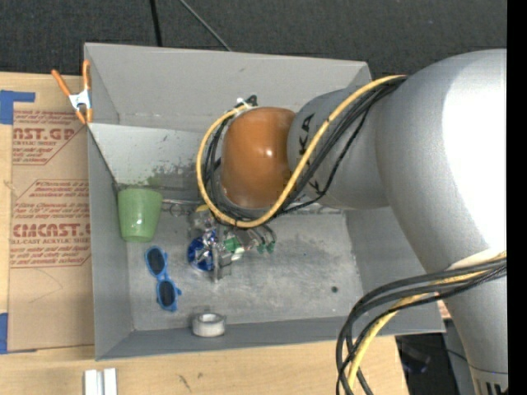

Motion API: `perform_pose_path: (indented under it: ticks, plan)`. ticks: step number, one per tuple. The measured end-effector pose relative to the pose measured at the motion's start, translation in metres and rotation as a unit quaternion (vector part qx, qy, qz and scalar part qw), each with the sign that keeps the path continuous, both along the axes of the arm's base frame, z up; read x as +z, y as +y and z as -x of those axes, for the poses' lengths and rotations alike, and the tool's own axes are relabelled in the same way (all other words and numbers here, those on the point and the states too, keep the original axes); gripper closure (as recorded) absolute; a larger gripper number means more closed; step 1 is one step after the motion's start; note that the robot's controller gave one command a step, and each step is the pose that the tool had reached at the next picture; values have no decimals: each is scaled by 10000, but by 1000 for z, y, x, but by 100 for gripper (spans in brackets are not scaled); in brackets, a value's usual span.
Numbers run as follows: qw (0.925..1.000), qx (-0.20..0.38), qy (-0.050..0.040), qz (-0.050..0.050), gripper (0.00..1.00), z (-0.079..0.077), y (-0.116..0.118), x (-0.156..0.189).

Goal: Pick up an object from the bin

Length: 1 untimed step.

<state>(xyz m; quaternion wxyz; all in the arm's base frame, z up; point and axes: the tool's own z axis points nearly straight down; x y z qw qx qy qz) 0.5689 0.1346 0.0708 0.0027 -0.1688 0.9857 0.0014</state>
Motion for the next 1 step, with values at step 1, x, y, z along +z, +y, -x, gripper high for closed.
perform_pose_path:
  ticks: [1]
  plan:
    - [9991, 426, -34, 8, 100, -7, 0, 142]
